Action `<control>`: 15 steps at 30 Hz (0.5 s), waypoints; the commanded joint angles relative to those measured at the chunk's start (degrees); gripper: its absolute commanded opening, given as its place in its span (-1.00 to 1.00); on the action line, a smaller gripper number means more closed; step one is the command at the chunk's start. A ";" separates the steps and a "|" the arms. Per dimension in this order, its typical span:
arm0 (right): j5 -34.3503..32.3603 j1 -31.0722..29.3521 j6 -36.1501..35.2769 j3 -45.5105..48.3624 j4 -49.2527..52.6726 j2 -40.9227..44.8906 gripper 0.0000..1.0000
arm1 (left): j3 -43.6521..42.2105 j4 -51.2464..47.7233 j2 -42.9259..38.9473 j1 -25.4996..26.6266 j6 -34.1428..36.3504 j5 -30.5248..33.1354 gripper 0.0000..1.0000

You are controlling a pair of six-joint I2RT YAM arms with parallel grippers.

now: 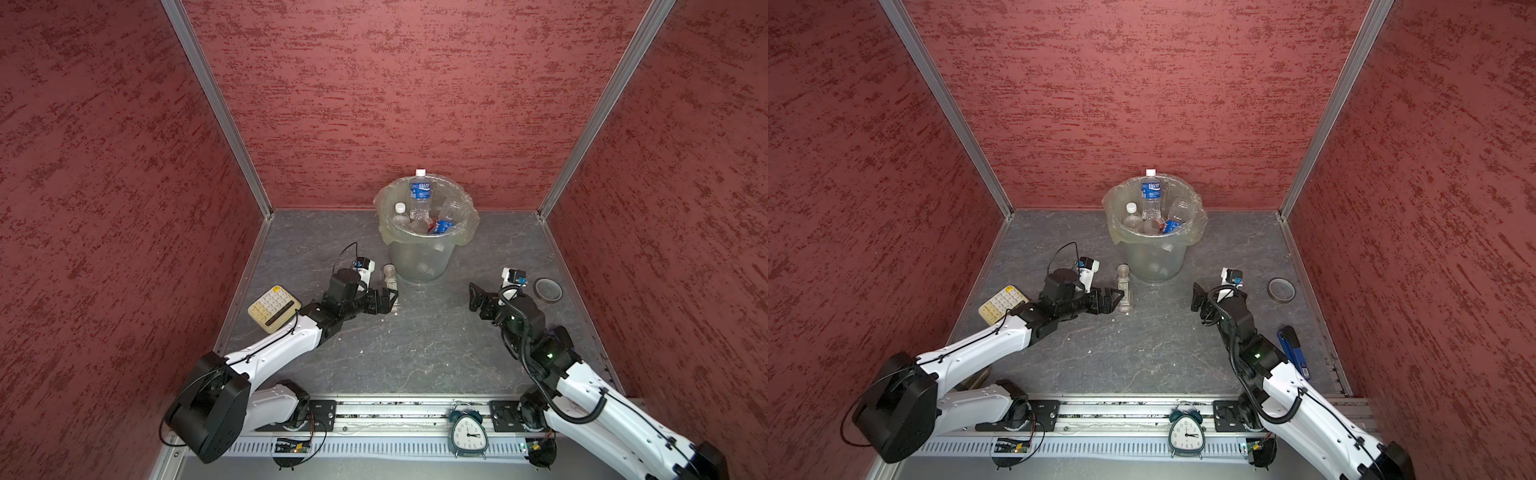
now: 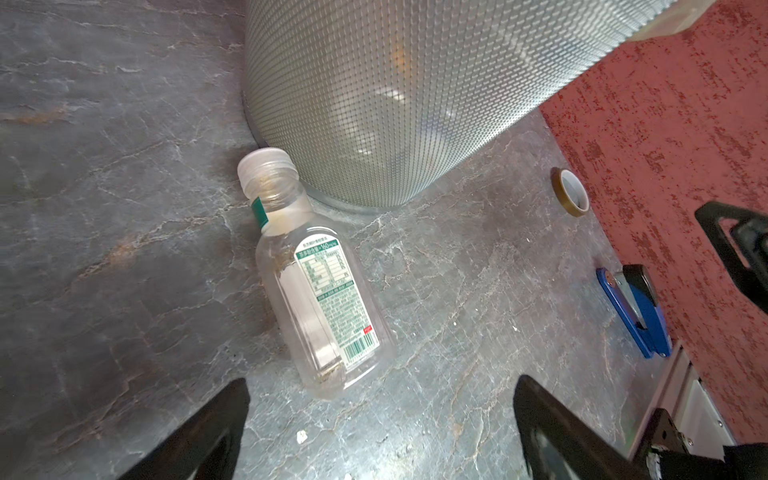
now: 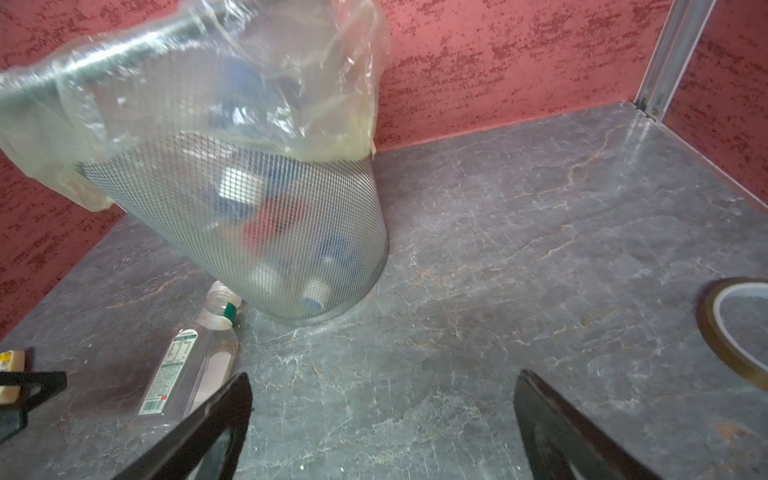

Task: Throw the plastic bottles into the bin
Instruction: 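Withdraw the right gripper from the bin toward the table, then lower the left gripper onto the clear green-label bottle and close it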

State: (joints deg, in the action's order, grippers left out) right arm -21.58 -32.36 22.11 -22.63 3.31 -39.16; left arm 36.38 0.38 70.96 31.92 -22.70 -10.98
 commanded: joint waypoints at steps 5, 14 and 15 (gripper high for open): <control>-1.62 0.11 2.41 3.77 -1.08 1.96 0.97 | 6.49 -4.12 8.14 2.05 -4.17 7.73 0.99; -1.72 0.06 2.68 4.15 -1.99 1.28 0.97 | 15.39 -11.14 17.08 6.23 -5.35 15.92 1.00; -1.71 0.10 2.77 4.25 -1.99 1.28 0.97 | 16.34 -12.14 17.96 6.54 -5.50 16.45 1.00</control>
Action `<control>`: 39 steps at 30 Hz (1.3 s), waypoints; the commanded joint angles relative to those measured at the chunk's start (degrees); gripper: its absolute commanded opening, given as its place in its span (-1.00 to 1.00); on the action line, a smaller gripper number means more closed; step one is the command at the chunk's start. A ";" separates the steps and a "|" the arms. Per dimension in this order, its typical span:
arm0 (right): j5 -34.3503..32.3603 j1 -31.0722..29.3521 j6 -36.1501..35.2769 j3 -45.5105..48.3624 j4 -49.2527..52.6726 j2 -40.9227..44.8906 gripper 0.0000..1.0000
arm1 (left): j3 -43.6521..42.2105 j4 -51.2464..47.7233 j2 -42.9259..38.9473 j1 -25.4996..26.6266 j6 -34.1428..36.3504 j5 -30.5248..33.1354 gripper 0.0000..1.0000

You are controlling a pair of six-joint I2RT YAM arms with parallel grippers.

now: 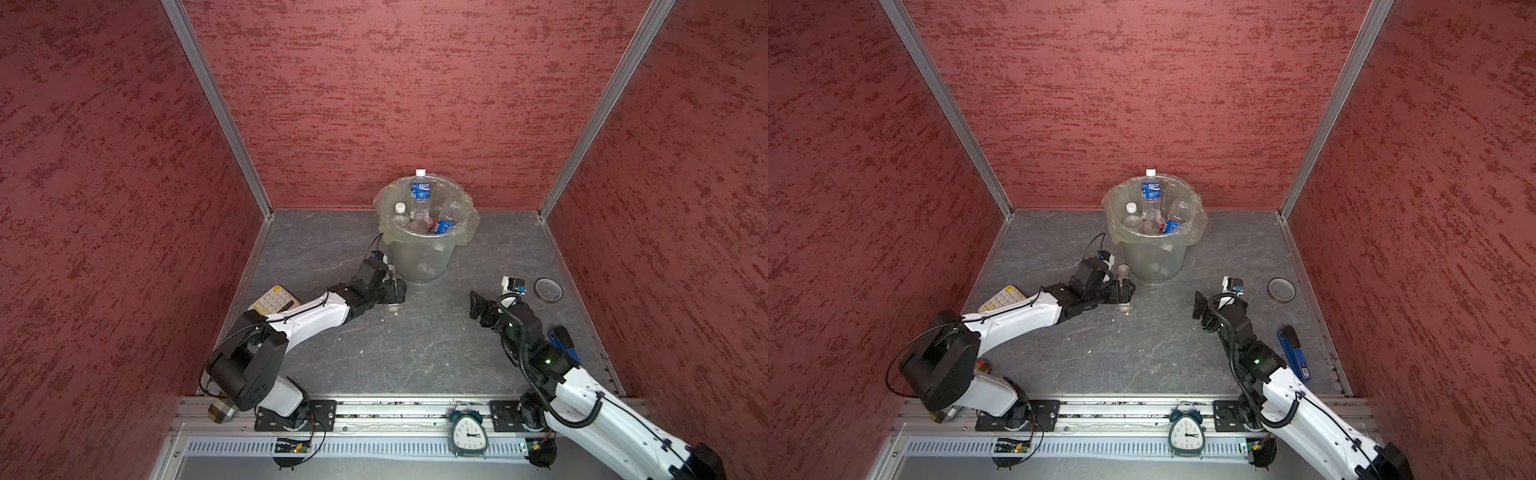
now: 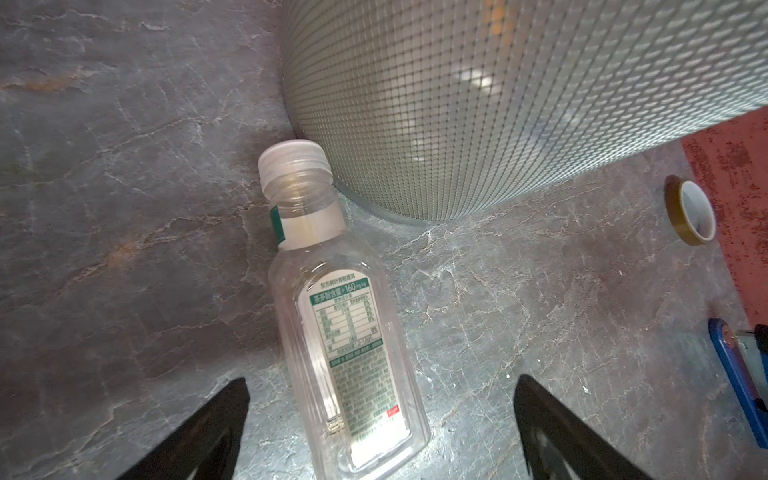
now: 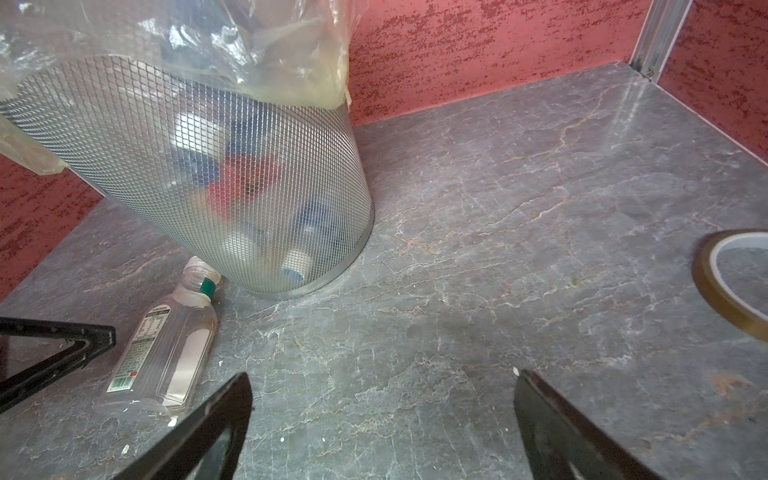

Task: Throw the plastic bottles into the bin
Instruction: 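Lower the left gripper onto the clear green-label bottle and close it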

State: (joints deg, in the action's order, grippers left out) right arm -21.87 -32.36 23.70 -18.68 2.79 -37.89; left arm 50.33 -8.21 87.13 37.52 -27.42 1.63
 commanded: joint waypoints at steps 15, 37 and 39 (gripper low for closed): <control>-0.95 0.13 1.00 0.04 -2.61 -2.45 0.97 | 13.83 -16.05 12.94 2.64 -2.80 12.60 0.82; -0.17 0.10 0.62 -0.29 -3.60 -4.73 0.97 | 20.06 -22.27 19.65 2.02 -2.31 12.29 0.38; -0.19 0.11 0.66 -0.31 -3.64 -4.82 0.97 | 19.82 -21.98 19.63 2.02 -2.29 12.13 0.37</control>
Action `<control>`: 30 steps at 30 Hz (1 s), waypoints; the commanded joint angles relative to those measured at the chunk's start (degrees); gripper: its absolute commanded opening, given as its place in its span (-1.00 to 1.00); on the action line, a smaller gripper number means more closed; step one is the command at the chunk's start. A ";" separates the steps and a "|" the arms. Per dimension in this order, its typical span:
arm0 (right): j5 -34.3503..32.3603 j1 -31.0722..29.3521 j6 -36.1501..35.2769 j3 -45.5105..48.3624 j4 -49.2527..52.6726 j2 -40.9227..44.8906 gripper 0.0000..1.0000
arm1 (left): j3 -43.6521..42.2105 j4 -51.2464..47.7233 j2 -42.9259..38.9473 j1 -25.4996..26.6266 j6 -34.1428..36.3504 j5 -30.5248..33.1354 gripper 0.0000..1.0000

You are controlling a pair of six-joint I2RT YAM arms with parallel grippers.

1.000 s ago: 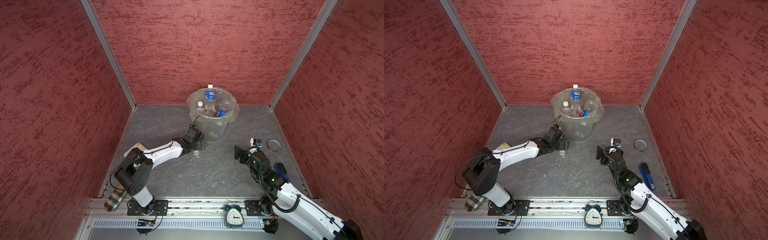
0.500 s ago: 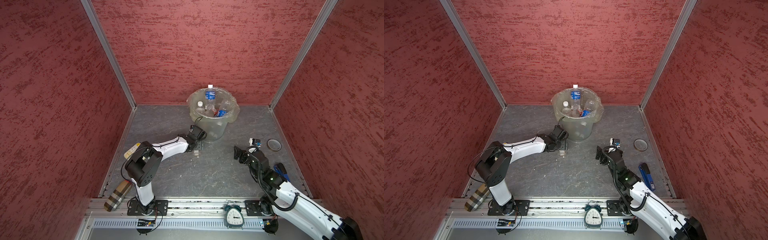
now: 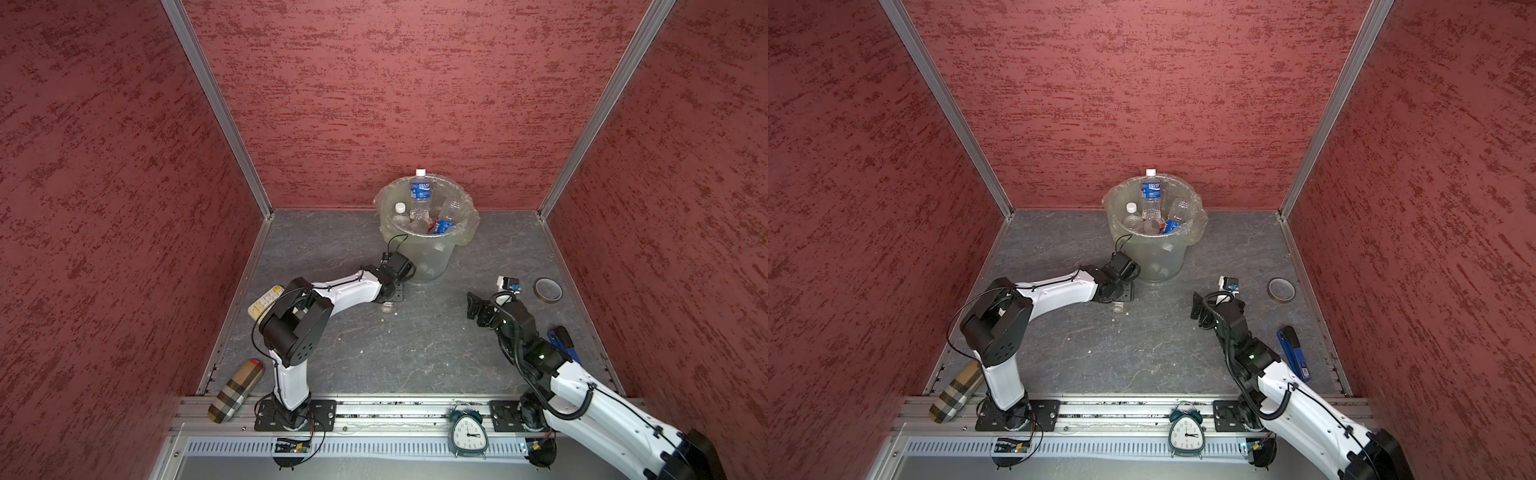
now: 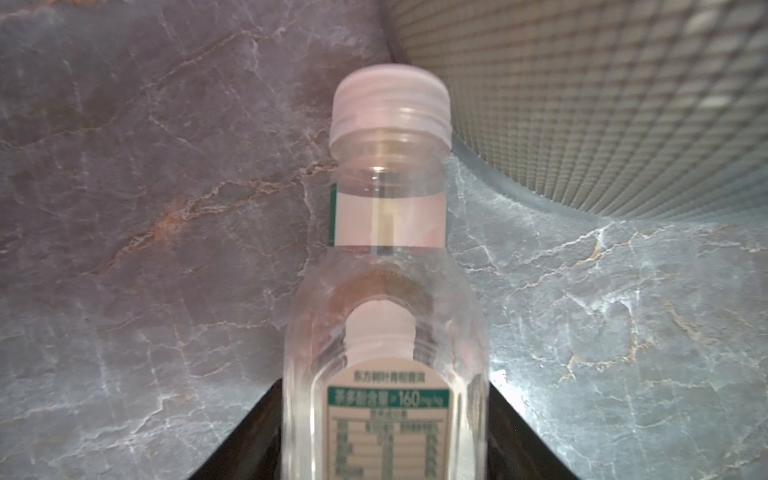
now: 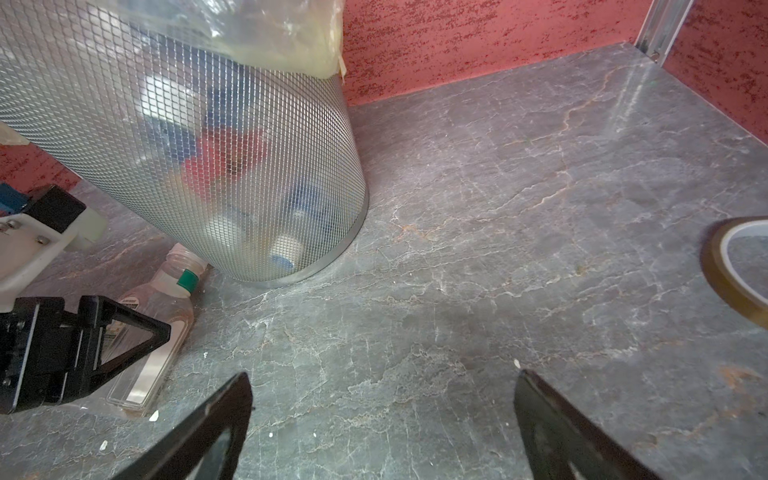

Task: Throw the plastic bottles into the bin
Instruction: 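Lower the left gripper onto the clear green-label bottle and close it, then lift the green-label bottle upright with the left gripper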

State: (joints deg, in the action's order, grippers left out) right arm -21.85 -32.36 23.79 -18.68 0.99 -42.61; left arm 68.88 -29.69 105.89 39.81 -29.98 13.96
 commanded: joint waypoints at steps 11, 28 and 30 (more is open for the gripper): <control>-0.04 0.13 0.47 -0.30 -2.31 -0.62 0.97 | -1.93 0.84 -1.34 -0.79 1.29 -1.30 0.05; 0.14 0.09 0.38 -0.31 -2.49 -0.90 0.97 | -17.15 9.22 -17.38 -0.09 3.35 -1.12 -0.16; 0.11 0.10 0.38 -0.28 -2.49 -0.87 0.97 | -19.31 10.95 -20.22 -0.10 4.08 -1.72 -0.18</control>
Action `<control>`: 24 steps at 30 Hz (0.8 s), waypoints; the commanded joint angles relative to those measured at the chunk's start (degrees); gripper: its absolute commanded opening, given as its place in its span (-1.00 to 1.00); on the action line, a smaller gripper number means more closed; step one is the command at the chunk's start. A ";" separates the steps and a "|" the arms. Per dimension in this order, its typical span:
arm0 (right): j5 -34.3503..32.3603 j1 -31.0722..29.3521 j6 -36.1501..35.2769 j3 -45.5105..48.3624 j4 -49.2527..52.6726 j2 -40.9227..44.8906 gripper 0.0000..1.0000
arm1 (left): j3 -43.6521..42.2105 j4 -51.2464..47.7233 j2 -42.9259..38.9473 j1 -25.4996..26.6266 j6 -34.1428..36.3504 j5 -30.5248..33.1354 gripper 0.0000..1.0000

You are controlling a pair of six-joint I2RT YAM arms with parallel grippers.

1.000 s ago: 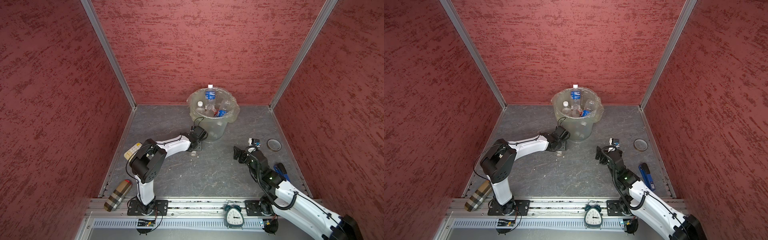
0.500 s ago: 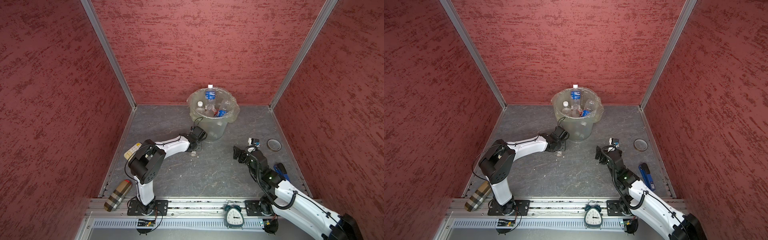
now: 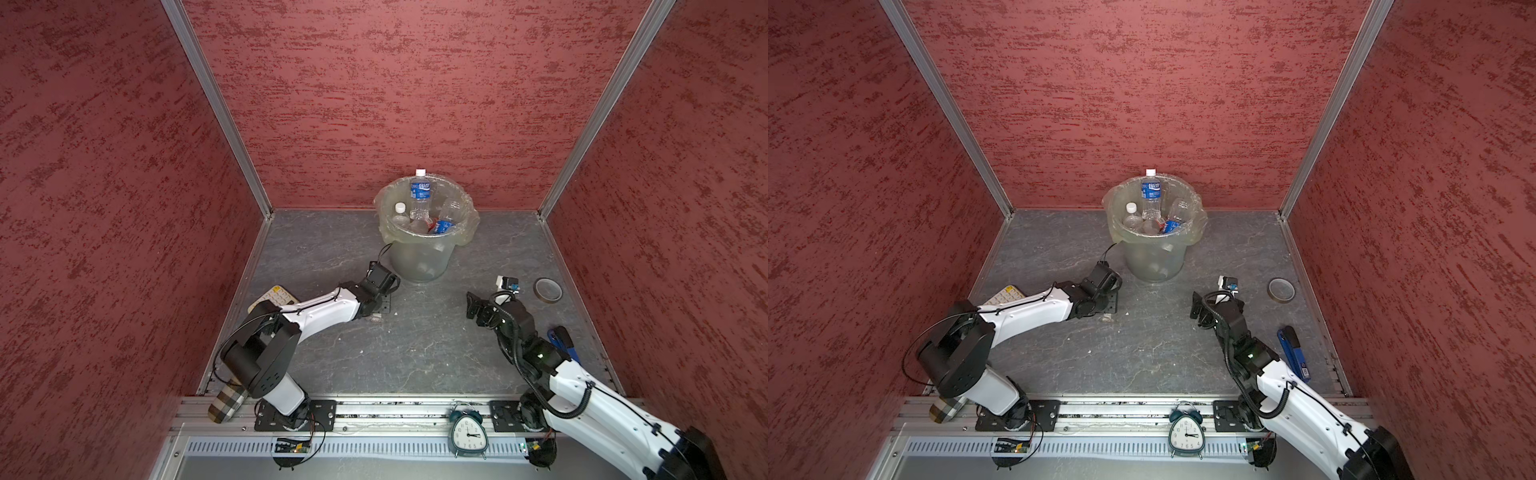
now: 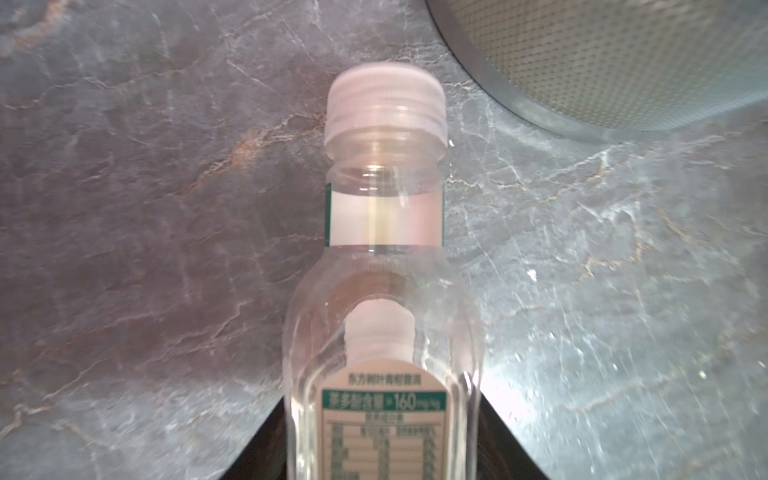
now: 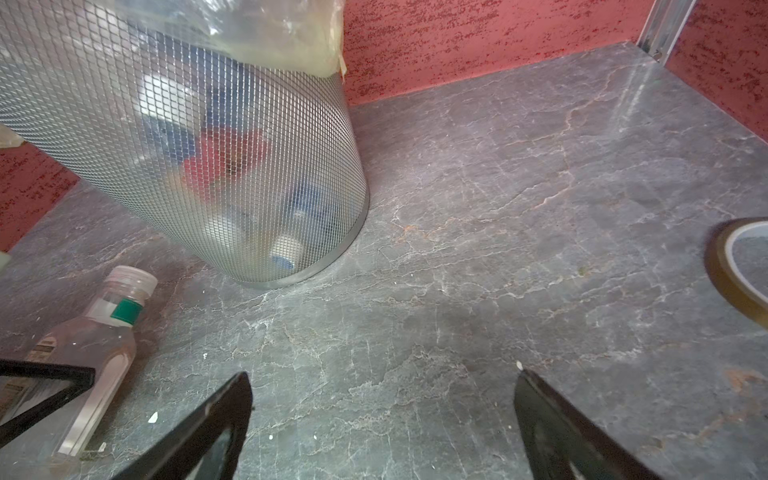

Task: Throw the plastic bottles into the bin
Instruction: 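Lift the green-label bottle upright with the left gripper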

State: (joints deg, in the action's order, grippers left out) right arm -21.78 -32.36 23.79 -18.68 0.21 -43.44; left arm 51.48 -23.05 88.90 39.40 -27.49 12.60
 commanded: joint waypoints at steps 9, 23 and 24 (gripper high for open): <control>-0.03 0.11 0.38 -0.24 -1.79 -0.04 0.97 | -8.97 8.27 -15.08 0.08 5.00 -1.00 -0.19; -0.02 0.10 0.40 -0.12 -1.92 0.12 0.97 | -17.30 9.02 -37.81 0.49 7.60 -4.42 -0.27; 0.04 0.12 0.38 -0.05 -1.88 0.12 0.97 | -17.53 8.49 -39.37 0.50 7.57 -4.69 -0.27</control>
State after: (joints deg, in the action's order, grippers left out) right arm -21.78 -32.36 23.79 -18.68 0.19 -43.53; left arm 34.61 -15.00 52.71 39.57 -21.06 9.10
